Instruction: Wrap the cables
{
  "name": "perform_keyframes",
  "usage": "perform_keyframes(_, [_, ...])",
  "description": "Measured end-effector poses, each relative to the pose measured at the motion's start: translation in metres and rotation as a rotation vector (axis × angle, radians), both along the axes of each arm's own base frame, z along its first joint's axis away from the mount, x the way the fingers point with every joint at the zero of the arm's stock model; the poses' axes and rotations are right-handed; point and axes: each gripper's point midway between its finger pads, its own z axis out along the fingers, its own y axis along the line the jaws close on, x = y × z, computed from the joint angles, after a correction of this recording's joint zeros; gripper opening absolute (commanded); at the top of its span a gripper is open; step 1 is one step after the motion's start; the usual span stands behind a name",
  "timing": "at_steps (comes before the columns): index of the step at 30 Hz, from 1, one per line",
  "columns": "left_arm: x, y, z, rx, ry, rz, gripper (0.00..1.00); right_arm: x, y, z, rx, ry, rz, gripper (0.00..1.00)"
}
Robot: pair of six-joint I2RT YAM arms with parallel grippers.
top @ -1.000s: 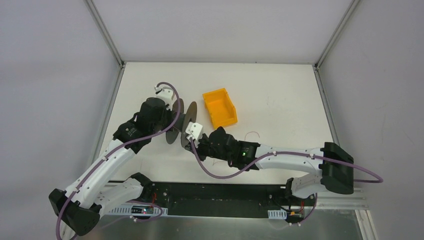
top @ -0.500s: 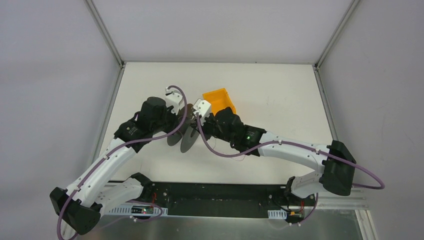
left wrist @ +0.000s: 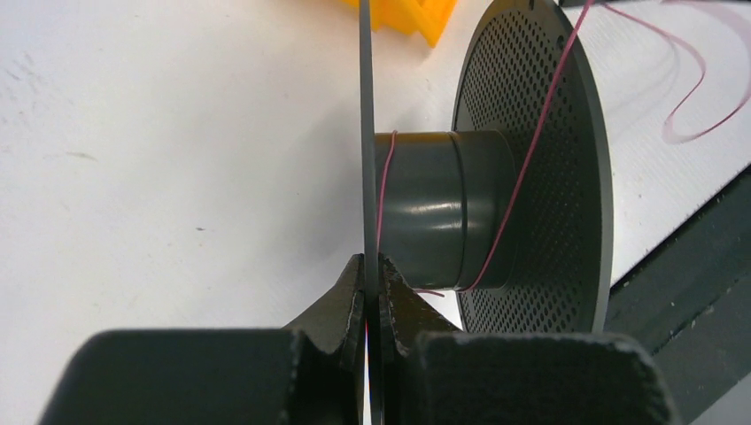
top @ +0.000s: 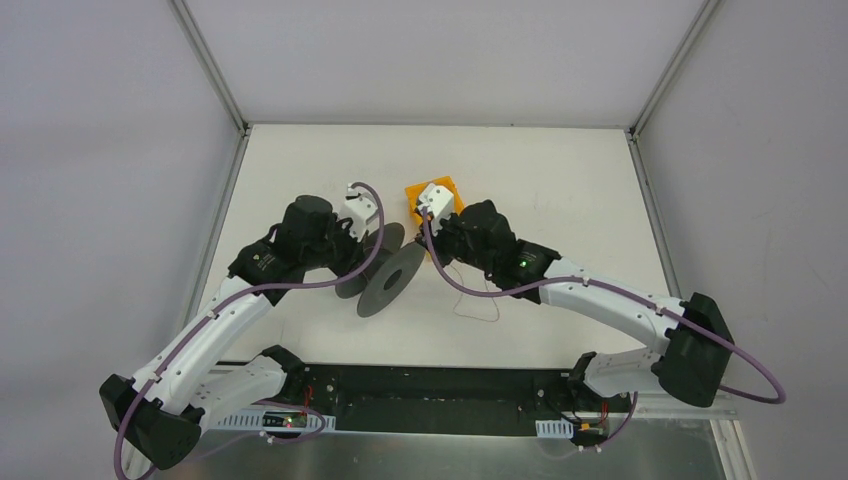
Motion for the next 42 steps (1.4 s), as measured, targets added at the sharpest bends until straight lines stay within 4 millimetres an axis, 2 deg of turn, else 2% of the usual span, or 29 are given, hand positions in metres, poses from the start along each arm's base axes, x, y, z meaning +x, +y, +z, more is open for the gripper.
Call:
perform_keyframes(4, [-0.01,-0.005,-0.003,-0.008,0.026,-0.06,0.0,-0.001,-0.009,-0.011,0.014,0.008,0.005,0.14])
perform_keyframes(10, [-0.023,-0.01,-0.001,-0.031,0.073,-0.106,0.0,-0.016,-0.026,-0.071,-0.017,0.083,0.025,0.2])
perform_keyframes(12, [-0.026,-0.012,0.003,-0.044,0.082,-0.114,0.0,-0.022,-0.029,-0.084,-0.02,0.108,0.034,0.22])
perform_keyframes(20, [-0.036,-0.01,0.014,-0.078,0.103,-0.09,0.0,-0.03,-0.028,-0.097,0.056,0.139,0.04,0.35])
perform_keyframes(25, [-0.038,-0.01,0.02,-0.111,0.124,-0.058,0.0,-0.044,-0.033,-0.117,0.071,0.199,0.05,0.4])
perform_keyframes(30, [-0.038,-0.012,0.031,-0.154,0.129,-0.026,0.0,-0.055,-0.041,-0.135,0.061,0.264,0.045,0.4])
perform_keyframes(34, [-0.037,-0.012,0.037,-0.182,0.133,0.004,0.0,-0.065,-0.049,-0.138,0.079,0.308,0.033,0.38])
perform_keyframes(38, [-0.035,-0.01,0.044,-0.218,0.142,0.043,0.0,-0.072,-0.058,-0.137,0.115,0.327,0.007,0.34])
perform_keyframes(42, [-0.036,-0.014,0.055,-0.28,0.166,0.05,0.0,-0.074,-0.067,-0.152,0.111,0.366,-0.046,0.29])
